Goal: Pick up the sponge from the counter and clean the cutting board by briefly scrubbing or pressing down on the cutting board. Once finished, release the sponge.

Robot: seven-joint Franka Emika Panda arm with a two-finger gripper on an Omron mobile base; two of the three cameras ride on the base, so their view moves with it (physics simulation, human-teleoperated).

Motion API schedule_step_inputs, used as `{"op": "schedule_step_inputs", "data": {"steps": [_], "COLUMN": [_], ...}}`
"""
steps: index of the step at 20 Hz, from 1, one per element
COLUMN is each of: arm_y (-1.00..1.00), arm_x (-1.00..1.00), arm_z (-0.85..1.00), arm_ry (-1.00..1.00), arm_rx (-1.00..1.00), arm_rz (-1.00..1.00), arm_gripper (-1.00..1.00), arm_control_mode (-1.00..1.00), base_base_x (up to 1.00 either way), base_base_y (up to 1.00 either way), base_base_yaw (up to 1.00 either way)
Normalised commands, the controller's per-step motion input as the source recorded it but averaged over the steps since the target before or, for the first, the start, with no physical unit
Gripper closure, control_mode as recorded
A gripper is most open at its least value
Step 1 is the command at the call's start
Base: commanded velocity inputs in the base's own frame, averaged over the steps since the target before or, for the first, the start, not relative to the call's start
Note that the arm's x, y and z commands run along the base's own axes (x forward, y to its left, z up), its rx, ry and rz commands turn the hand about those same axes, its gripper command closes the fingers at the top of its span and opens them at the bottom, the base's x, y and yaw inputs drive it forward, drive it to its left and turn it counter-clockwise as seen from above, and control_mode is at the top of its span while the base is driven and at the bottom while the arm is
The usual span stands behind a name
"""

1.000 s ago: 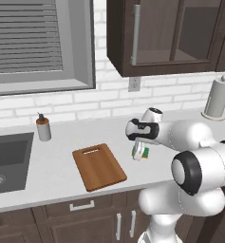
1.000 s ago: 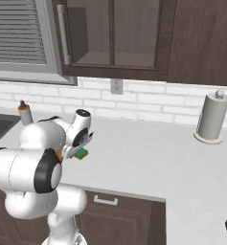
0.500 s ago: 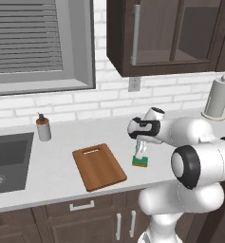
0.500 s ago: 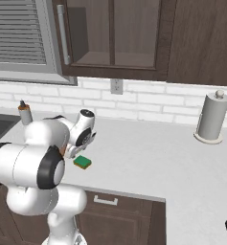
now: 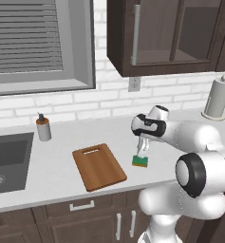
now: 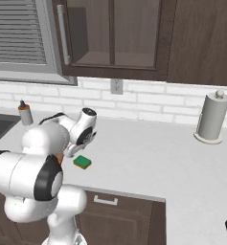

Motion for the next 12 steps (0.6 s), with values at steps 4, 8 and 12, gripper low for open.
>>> {"op": "schedule_step_inputs", "data": {"steps": [4,8,12], "arm_y": [0.0,0.0,0.0], "arm_x": [-0.67,-0.67,-0.6], "arm_z": [0.57,0.89,0.96], "arm_ry": [0.0,0.0,0.0], "arm_rx": [0.18,0.02,0.0], "arm_rz": [-0.27,-0.31,-0.27], "arm_gripper": [-1.0,-1.0,-1.0], "arm_control_mode": [-1.0,-1.0,-1.0], "base_base_x": [0.0,0.0,0.0], "base_base_y": [0.0,0.0,0.0], "base_base_yaw": [0.0,0.0,0.0]}}
